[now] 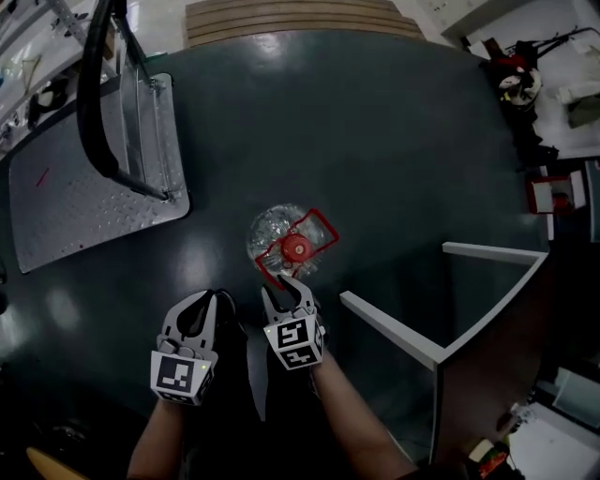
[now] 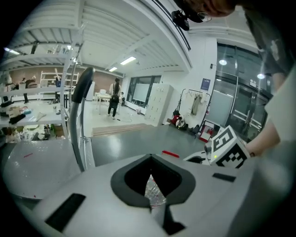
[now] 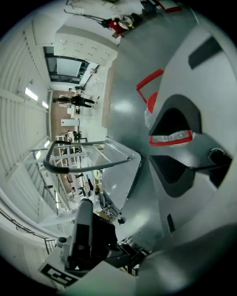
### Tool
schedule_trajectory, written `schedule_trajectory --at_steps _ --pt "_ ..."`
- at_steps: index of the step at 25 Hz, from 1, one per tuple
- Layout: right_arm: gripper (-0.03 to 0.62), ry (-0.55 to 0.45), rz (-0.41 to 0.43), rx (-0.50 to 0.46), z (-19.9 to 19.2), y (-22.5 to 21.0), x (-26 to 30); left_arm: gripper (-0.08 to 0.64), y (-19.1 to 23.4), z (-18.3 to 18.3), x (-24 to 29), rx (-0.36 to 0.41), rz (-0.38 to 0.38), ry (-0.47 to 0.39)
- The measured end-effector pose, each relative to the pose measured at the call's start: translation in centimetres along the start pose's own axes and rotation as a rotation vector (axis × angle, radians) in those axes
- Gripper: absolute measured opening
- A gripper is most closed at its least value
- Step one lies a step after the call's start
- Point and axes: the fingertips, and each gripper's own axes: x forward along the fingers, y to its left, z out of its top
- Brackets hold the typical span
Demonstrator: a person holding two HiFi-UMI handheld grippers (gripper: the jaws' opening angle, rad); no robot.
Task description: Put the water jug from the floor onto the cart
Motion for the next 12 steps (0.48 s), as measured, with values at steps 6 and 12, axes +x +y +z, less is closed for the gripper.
schedule_trajectory --at_steps 6,12 --pt "0.109 0.148 0.002 -0.036 -2.9 0.0 4.8 0.007 2.2 -2.3 2.4 -0.033 -0.005 0.038" --pt "0.109 0.246 -0.015 -0.061 -4.6 -0.3 7.4 0.006 3.2 -3.7 3.6 -0.049 -0.012 0.056"
